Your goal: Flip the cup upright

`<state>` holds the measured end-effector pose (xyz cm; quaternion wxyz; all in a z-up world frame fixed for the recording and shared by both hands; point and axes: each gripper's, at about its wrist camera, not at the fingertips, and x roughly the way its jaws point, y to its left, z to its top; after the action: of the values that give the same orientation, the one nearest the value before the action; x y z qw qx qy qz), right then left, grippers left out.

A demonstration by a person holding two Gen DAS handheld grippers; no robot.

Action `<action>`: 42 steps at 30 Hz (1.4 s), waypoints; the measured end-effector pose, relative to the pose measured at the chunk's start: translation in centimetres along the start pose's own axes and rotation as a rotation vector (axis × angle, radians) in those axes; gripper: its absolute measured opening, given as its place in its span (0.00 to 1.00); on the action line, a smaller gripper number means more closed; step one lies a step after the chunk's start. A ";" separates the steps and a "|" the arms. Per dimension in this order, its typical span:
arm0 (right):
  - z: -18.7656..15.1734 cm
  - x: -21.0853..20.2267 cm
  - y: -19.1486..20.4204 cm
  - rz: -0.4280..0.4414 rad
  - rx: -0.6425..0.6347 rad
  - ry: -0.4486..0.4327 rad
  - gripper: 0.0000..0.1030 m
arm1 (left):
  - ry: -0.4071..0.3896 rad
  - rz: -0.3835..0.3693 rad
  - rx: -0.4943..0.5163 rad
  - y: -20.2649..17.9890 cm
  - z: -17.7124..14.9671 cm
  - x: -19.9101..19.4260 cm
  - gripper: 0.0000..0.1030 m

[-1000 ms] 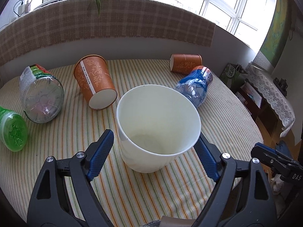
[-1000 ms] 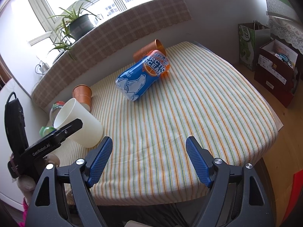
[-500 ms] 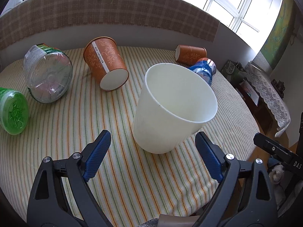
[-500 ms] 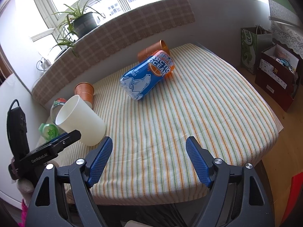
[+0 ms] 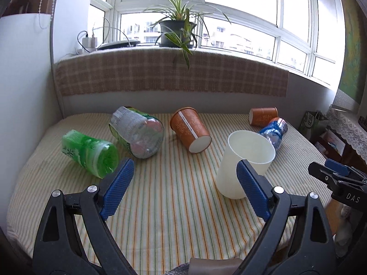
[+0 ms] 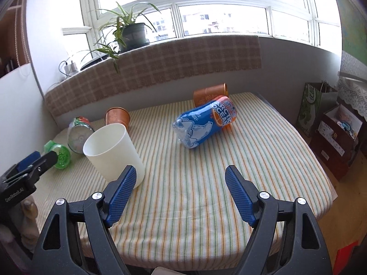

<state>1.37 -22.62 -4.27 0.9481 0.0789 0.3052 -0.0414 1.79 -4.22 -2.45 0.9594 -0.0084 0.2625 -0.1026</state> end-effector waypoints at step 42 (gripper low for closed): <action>0.5 -1.1 3.4 -0.020 -0.065 -0.155 0.99 | -0.144 0.099 -0.060 0.7 1.2 -4.7 1.00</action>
<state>1.21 -19.27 -2.85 0.9704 0.0418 0.2330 -0.0468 -1.39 -2.65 0.89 0.9790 -0.0314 0.1961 -0.0464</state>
